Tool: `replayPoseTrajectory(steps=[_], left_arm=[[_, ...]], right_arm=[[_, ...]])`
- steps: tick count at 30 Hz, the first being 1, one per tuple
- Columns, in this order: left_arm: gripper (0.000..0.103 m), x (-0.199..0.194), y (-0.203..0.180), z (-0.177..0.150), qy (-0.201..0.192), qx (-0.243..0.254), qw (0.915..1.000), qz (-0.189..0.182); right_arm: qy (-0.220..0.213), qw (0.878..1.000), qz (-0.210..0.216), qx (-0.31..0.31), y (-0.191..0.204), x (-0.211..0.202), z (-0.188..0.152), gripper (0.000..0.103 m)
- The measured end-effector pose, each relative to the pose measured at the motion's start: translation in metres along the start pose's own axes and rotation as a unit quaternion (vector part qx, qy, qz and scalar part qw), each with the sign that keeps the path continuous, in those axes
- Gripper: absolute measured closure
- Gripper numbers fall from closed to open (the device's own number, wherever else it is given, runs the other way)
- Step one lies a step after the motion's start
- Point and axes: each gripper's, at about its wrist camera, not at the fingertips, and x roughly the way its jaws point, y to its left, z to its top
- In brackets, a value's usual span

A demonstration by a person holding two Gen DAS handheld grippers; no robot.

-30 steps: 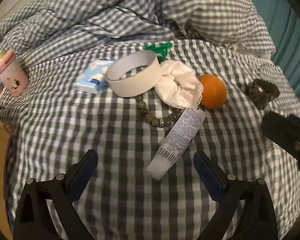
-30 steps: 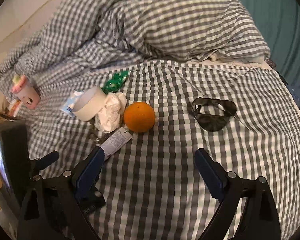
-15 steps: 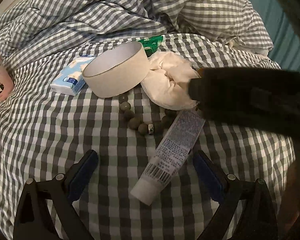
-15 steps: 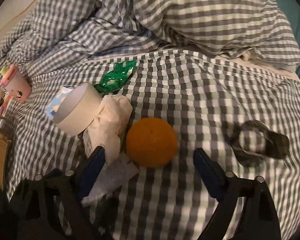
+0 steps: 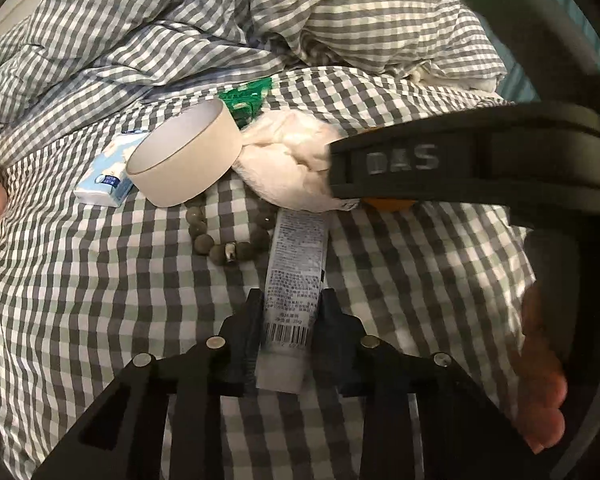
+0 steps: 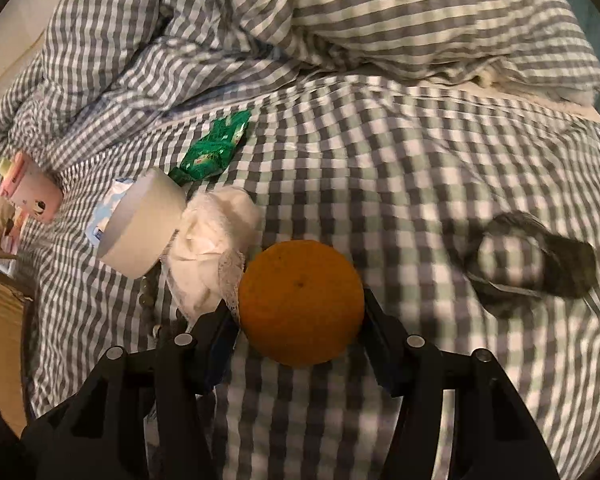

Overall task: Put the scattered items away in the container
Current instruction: 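Grasp the white tube with the left tool while the right tool grasps the orange, then carry the tube and orange into the cardboard box and open both tools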

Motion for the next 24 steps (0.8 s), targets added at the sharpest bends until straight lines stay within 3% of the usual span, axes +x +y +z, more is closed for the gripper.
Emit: replayPoseTrajectory(steps=[6,12,24], left_arm=[[0.075,-0.011,-0.002,-0.002,-0.002,-0.005,0.9999,-0.01],[0.075,-0.046,-0.007,-0.006,-0.022,-0.008,0.9996,-0.013],[0.075,-0.139,0.009,-0.009,-0.085,-0.027,0.996,0.0]], right_arm=[[-0.004,0.999,0.004,0.035,-0.024,-0.028,-0.021,0.046],[-0.027,0.998,0.006,0.049,-0.03,-0.067,-0.039,0.046],[-0.084,0.995,0.011,0.043,-0.006,-0.152,-0.063,0.046]])
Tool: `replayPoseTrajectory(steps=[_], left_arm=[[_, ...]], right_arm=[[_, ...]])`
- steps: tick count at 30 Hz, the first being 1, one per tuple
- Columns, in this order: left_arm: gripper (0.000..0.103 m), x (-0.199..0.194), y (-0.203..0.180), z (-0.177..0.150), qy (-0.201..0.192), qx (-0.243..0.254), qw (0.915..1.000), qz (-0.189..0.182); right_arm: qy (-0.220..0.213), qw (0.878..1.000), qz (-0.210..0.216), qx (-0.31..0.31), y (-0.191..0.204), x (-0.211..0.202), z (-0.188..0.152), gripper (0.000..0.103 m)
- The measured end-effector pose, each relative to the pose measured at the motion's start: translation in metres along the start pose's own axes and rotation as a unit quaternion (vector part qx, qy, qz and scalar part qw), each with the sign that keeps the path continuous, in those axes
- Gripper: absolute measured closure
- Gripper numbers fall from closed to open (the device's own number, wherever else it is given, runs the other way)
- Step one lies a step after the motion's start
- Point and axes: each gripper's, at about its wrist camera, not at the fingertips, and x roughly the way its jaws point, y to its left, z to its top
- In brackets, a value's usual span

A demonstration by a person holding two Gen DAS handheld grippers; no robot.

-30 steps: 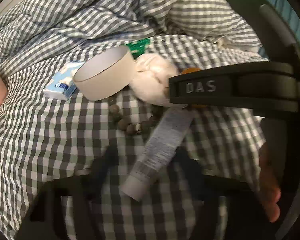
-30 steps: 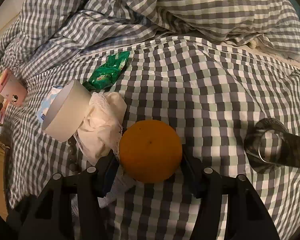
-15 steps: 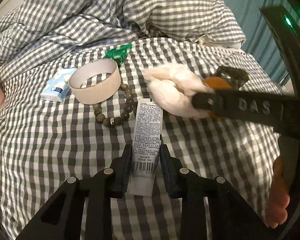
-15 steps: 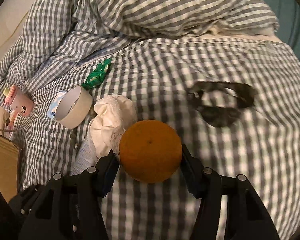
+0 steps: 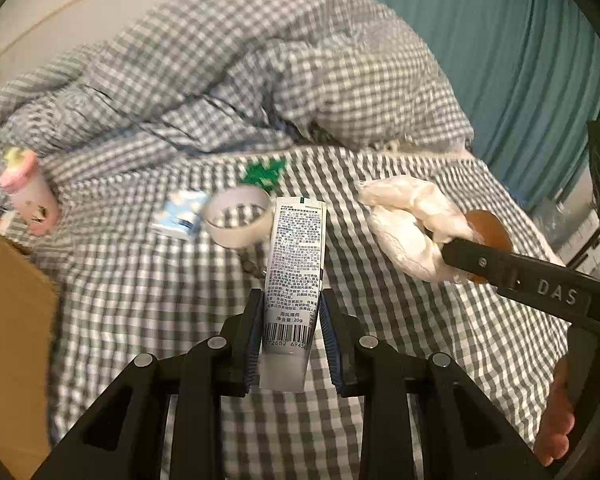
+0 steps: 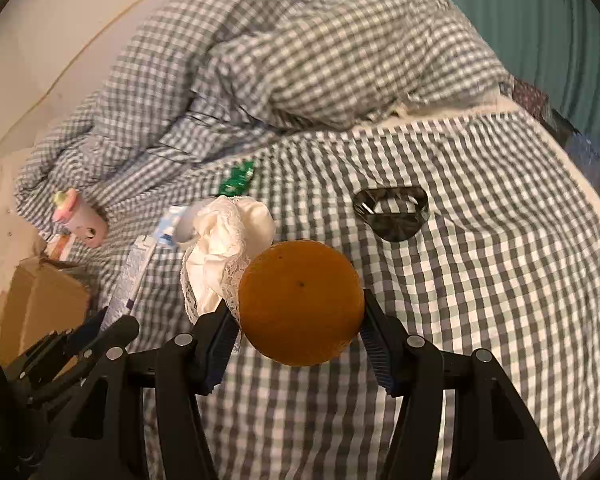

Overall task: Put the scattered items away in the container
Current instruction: 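Carry the tube and orange into the cardboard box and open both tools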

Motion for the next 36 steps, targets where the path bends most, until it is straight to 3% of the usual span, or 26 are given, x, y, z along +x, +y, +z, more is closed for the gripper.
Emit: replayPoseTrajectory(steps=[10,21,24,29,36], left_arm=[[0.075,-0.07,0.01,-0.006,-0.043,-0.01,0.999,0.0],[0.075,-0.119,0.037,-0.027,-0.055,-0.034,0.9978,0.017],[0.075,-0.137,0.055,-0.034,-0.055,-0.045,0.9972,0.025],[0.075,-0.166,0.104,-0.042,-0.057,-0.069,0.9936,0.07],[0.075,-0.203,0.197,-0.062,-0.066,-0.142,0.9806,0.118]], right_arm=[[-0.039,0.998,0.011,-0.041,0.047,-0.063,-0.022,0.046],[-0.055,0.995,0.019,-0.077,0.091,-0.103,-0.047,0.046],[-0.056,0.994,0.028,-0.089,0.114,-0.107,-0.05,0.046],[-0.052,0.99,0.057,-0.122,0.17,-0.106,-0.055,0.046],[-0.031,0.975,0.095,-0.199,0.275,-0.094,-0.07,0.046]])
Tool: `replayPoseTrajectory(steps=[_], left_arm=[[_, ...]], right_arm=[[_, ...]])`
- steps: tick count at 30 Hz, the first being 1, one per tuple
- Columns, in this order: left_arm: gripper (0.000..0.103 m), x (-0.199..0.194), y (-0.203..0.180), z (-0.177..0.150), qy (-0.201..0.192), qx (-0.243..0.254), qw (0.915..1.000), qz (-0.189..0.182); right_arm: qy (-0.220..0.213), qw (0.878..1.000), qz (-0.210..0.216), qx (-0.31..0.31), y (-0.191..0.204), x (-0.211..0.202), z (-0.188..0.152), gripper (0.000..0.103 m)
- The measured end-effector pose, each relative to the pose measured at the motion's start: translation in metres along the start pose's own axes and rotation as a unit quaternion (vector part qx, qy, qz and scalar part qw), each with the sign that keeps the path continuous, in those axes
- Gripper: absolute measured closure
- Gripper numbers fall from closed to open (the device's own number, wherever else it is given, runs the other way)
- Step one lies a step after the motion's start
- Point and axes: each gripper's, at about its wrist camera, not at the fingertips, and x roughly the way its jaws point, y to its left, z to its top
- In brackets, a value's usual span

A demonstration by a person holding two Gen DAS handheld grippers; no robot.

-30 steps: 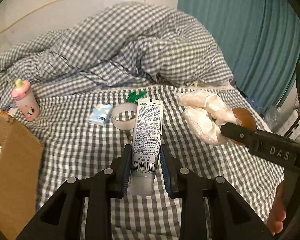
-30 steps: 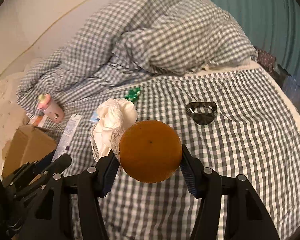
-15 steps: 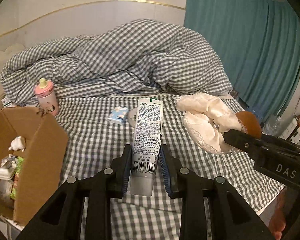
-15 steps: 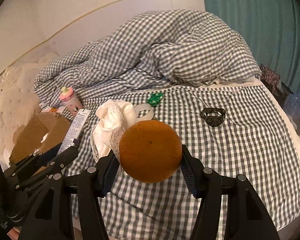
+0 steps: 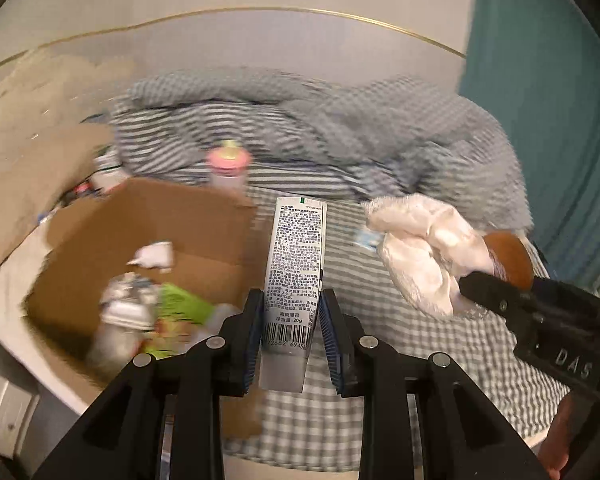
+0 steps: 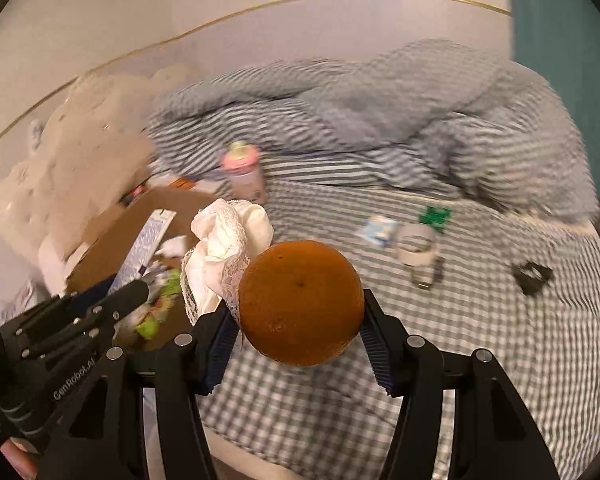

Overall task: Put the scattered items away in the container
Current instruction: 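Carry the tube and orange into the cardboard box and open both tools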

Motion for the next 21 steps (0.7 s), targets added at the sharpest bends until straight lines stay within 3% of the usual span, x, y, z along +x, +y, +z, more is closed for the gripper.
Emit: replayPoseTrajectory(steps=[6,10,21], left_arm=[[0.075,0.007,0.078,-0.002,0.018,-0.045,0.998,0.042],[0.075,0.018,0.114,-0.004,0.028,-0.069,0.9961,0.048],[0.073,0.058,0.158,-0.013,0.06,-0.095,0.9921,0.055]], right_arm=[[0.019,0.998,0.032,-0.047,0.073,0.035,0.012,0.046],[0.035,0.996,0.04,-0.074,0.109,0.058,0.019,0.046],[0.09,0.99,0.039,-0.105,0.149,0.128,0.011,0.045]])
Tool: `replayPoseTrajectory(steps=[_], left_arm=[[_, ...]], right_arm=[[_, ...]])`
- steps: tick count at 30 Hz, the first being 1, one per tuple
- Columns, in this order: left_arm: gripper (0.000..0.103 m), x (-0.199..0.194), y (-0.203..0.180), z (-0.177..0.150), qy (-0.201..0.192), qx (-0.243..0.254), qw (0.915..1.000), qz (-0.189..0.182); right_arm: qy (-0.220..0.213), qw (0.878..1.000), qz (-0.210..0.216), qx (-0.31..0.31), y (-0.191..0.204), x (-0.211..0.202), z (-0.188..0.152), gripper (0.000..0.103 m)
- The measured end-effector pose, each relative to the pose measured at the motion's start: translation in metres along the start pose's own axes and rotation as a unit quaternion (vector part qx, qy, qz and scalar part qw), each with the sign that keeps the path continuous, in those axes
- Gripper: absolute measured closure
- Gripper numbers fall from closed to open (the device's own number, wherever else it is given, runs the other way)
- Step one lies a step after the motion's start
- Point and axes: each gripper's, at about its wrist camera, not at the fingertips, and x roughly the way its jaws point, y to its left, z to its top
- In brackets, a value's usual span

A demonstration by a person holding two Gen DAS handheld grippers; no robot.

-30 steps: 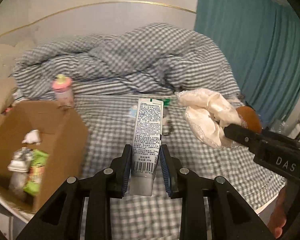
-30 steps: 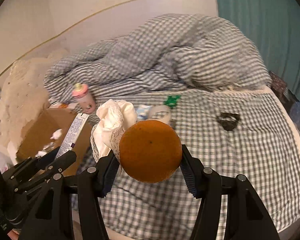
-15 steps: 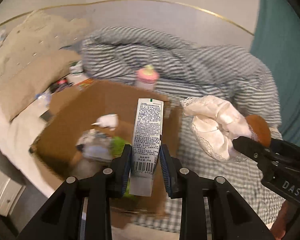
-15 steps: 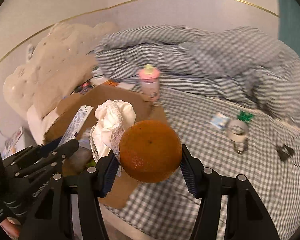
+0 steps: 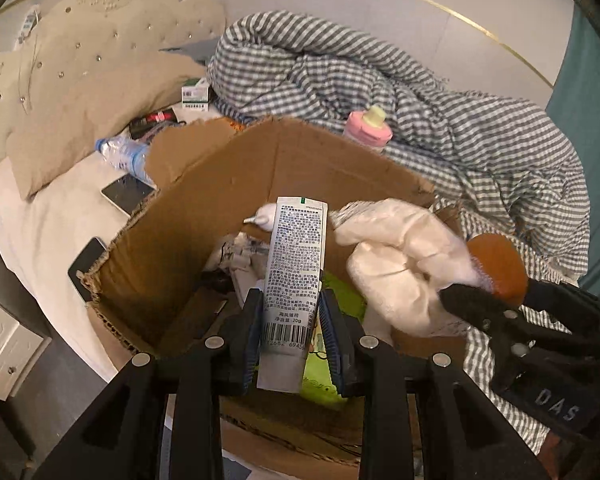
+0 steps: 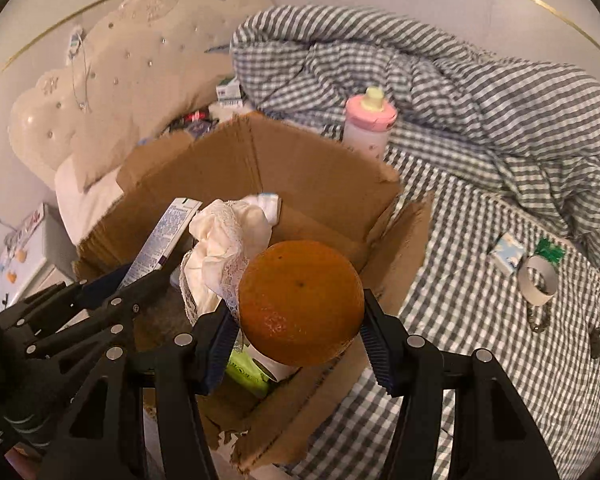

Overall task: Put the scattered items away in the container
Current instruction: 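Carry the tube and orange into the cardboard box and open both tools, then move both open tools back over the remaining items on the bed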

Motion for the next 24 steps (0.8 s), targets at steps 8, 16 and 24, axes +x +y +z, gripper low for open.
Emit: replayPoseTrajectory(steps=[8,16,24], left_arm=[[0.015,0.01,0.01,0.001,-0.002,-0.028,0.9996,0.01],[0.015,-0.002,-0.018,-0.001,-0.011,0.0,0.9999,0.011],[0.015,-0.029,-0.072,-0.008,-0.03,0.039,0.9988,-0.001]], right_arm=[[-0.016,0.999,-0.035,0.011,-0.015,-0.003,0.001,0.023],[-0.024,0.998,-0.042,0.03,-0.034,-0.02,-0.008,0.023],[-0.056,0.995,-0.053,0.064,-0.074,-0.066,-0.025,0.023]])
